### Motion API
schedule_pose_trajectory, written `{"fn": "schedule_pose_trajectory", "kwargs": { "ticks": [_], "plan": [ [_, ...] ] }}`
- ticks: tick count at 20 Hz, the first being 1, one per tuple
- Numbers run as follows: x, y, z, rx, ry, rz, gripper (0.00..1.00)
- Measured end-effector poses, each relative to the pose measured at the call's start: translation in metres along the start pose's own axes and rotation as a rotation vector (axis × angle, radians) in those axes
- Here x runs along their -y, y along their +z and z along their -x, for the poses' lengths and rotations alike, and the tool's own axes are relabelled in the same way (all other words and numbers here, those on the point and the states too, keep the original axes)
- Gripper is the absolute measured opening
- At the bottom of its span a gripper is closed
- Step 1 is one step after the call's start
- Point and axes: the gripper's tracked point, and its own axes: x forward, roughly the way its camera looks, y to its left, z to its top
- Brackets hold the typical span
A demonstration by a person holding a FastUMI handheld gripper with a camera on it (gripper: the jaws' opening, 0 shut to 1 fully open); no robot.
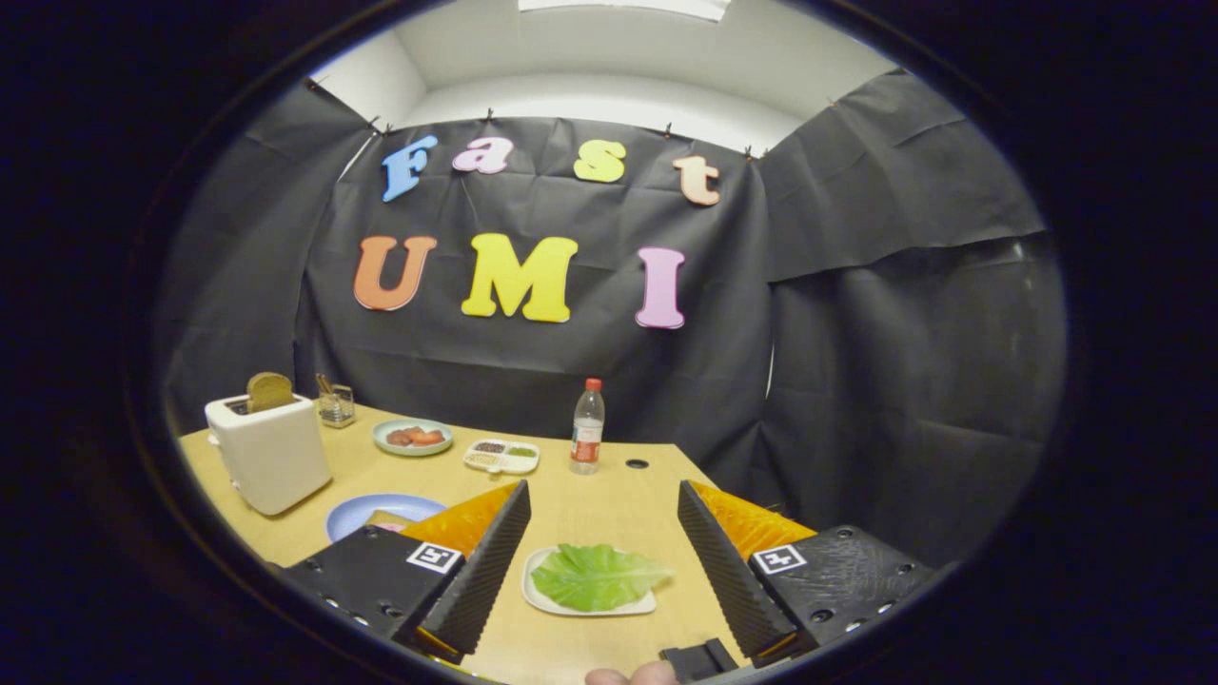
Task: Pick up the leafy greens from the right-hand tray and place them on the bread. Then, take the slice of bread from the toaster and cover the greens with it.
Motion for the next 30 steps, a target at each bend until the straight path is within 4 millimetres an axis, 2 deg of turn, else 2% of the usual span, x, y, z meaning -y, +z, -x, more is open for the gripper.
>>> {"fn": "schedule_pose_trajectory", "kwargs": {
  "ticks": [6,11,15,17,22,26,30],
  "plan": [
    [-0.017,-0.06,-0.057,-0.178,0.055,0.082,0.95],
    [-0.025,-0.117,-0.104,-0.362,0.105,0.046,0.95],
    [-0.025,-0.161,-0.128,-0.497,0.109,0.032,0.96],
    [-0.023,-0.175,-0.134,-0.527,0.103,0.048,0.96],
    [-0.02,-0.184,-0.142,-0.549,0.111,-0.028,0.97],
    [-0.028,-0.186,-0.142,-0.559,0.155,-0.065,0.78],
    [-0.031,-0.184,-0.141,-0.553,0.157,-0.115,0.03]
  ]
}}
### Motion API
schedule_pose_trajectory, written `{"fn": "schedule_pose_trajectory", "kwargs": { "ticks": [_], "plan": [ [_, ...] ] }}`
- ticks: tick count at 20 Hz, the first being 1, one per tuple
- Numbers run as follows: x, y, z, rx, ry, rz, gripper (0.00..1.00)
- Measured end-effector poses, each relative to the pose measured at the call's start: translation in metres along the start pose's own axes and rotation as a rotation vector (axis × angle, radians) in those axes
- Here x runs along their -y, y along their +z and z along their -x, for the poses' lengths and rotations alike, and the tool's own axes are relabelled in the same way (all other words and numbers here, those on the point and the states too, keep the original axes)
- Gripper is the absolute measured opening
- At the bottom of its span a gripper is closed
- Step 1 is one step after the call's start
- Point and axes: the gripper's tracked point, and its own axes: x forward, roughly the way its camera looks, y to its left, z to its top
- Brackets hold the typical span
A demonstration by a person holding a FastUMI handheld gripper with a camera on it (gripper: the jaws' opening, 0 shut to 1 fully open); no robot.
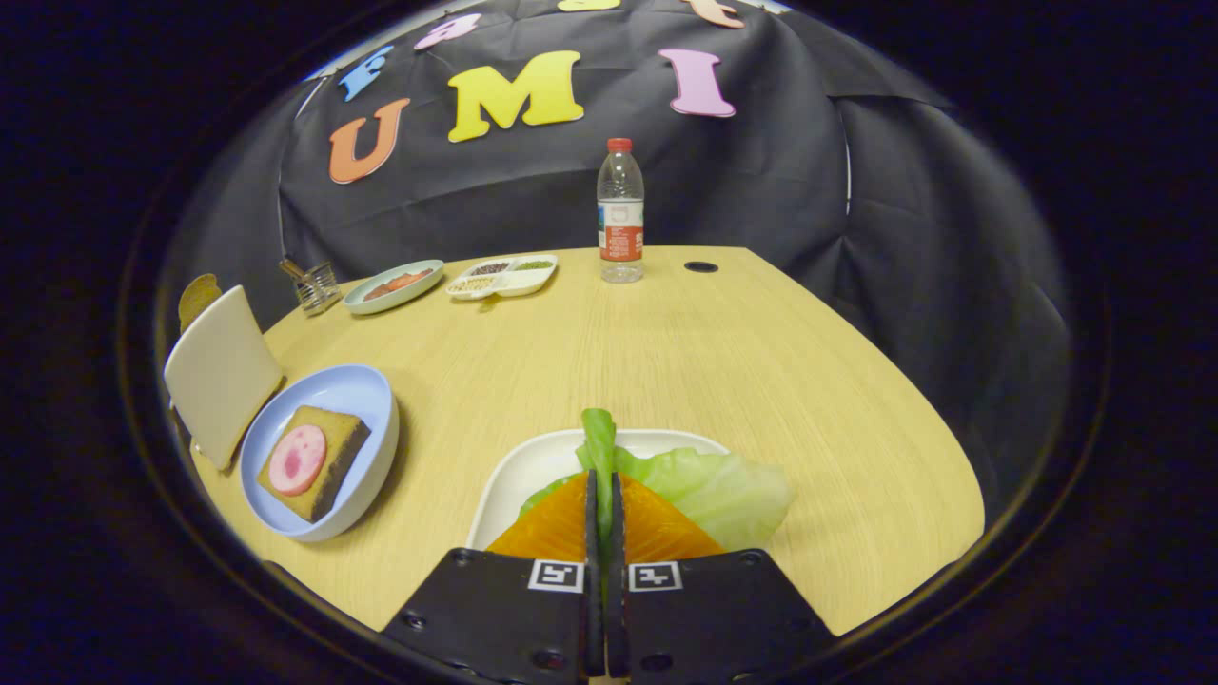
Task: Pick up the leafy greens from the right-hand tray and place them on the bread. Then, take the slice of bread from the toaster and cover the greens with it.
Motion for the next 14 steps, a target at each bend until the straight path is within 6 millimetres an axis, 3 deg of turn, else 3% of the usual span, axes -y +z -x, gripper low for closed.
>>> {"fn": "schedule_pose_trajectory", "kwargs": {
  "ticks": [3,9,14],
  "plan": [
    [0.0,0.009,0.007,0.026,0.004,-0.048,0.01],
    [-0.021,0.056,0.046,0.176,0.034,-0.045,0.0],
    [-0.067,0.078,0.077,0.236,0.117,-0.062,0.0]
  ]
}}
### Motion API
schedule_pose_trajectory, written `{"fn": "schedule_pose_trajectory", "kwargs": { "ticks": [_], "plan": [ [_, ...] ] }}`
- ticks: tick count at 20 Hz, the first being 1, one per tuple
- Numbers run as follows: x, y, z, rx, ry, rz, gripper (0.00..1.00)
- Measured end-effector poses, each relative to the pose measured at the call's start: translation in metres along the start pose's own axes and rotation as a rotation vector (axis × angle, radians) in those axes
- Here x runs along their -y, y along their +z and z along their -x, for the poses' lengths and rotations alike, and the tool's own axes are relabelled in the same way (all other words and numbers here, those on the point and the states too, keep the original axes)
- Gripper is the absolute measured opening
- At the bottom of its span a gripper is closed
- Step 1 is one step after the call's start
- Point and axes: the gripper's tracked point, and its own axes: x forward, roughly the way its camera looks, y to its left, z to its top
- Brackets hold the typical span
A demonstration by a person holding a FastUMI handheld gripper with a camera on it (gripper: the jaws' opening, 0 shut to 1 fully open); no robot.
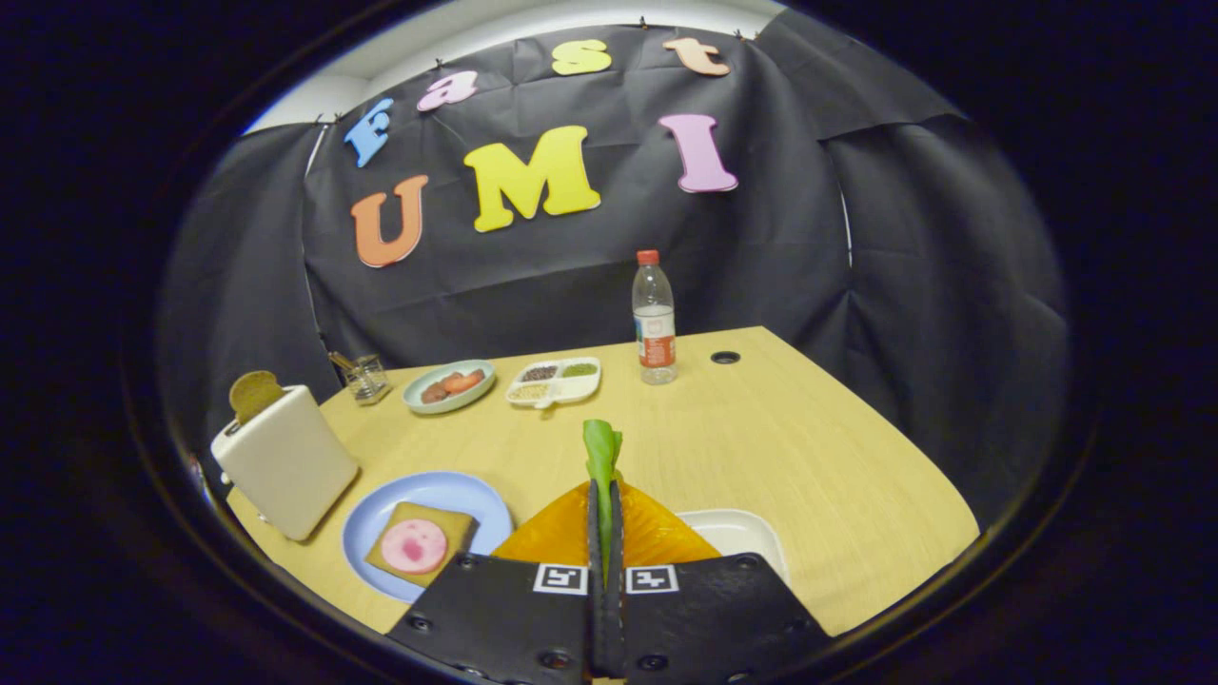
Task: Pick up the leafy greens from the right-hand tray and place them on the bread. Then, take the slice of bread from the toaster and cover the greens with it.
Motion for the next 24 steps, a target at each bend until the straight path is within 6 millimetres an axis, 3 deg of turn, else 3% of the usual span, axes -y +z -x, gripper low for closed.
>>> {"fn": "schedule_pose_trajectory", "kwargs": {
  "ticks": [6,17,23,24],
  "plan": [
    [-0.065,0.007,0.002,0.035,0.045,0.024,0.0],
    [-0.135,-0.027,-0.028,0.014,-0.02,0.158,0.0],
    [-0.17,-0.044,-0.038,0.0,0.038,0.051,0.01],
    [-0.173,-0.047,-0.041,-0.009,0.047,0.037,0.11]
  ]
}}
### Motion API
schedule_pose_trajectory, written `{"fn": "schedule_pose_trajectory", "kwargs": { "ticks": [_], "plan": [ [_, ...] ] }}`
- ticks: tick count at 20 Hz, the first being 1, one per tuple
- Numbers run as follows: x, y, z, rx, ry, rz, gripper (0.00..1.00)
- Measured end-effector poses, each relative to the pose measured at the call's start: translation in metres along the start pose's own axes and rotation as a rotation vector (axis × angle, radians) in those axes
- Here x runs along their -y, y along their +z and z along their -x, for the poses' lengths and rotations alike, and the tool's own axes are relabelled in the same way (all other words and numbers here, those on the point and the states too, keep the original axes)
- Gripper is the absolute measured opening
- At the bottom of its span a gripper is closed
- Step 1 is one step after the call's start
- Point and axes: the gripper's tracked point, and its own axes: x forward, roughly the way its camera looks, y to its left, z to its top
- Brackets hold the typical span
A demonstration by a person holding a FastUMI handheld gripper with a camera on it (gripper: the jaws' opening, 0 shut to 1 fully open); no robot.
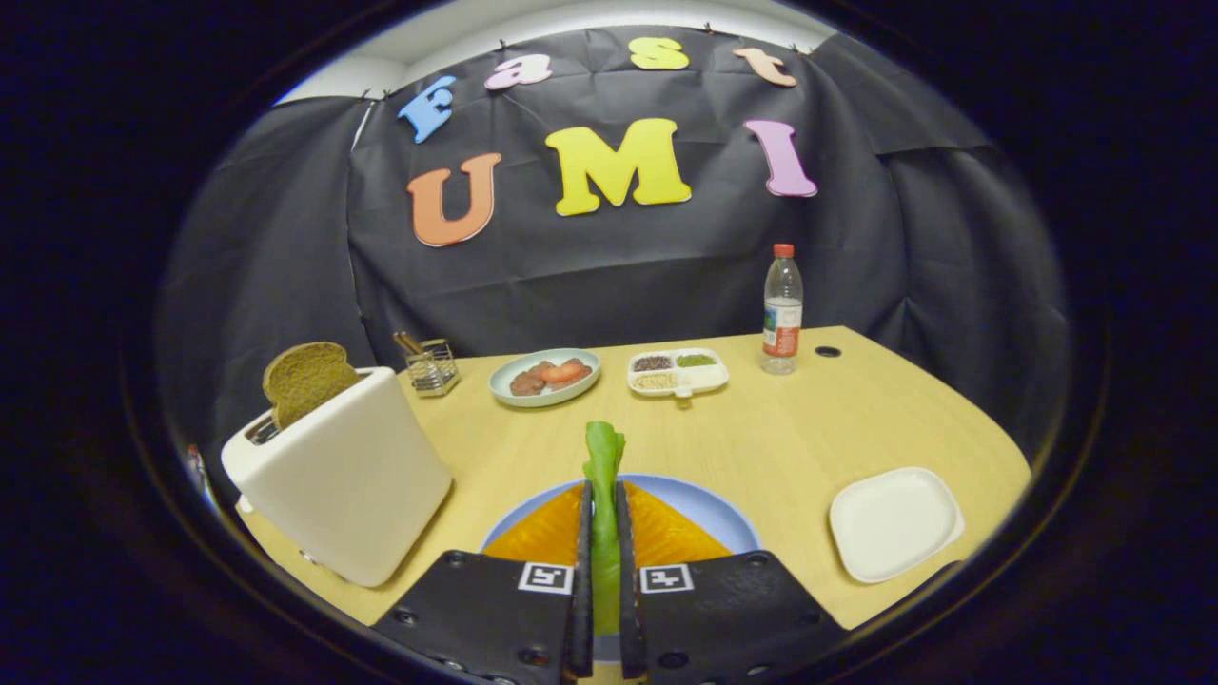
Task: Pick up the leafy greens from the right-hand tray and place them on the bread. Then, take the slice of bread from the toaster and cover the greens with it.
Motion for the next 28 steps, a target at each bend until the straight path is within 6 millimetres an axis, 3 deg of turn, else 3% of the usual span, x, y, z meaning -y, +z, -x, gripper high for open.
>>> {"fn": "schedule_pose_trajectory", "kwargs": {
  "ticks": [5,6,7,12,17,18,23,28],
  "plan": [
    [-0.015,-0.004,-0.002,-0.001,0.033,-0.027,0.18],
    [-0.017,-0.004,0.0,0.002,0.034,-0.024,0.28],
    [-0.02,-0.001,0.002,0.009,0.04,-0.021,0.28],
    [-0.026,0.015,0.017,0.086,0.028,0.024,0.71],
    [-0.035,0.046,0.048,0.194,-0.039,0.094,0.94],
    [-0.044,0.052,0.052,0.208,-0.033,0.098,0.98],
    [-0.099,0.084,0.071,0.253,0.028,0.056,0.96],
    [-0.168,0.092,0.071,0.278,0.1,0.08,0.96]
  ]
}}
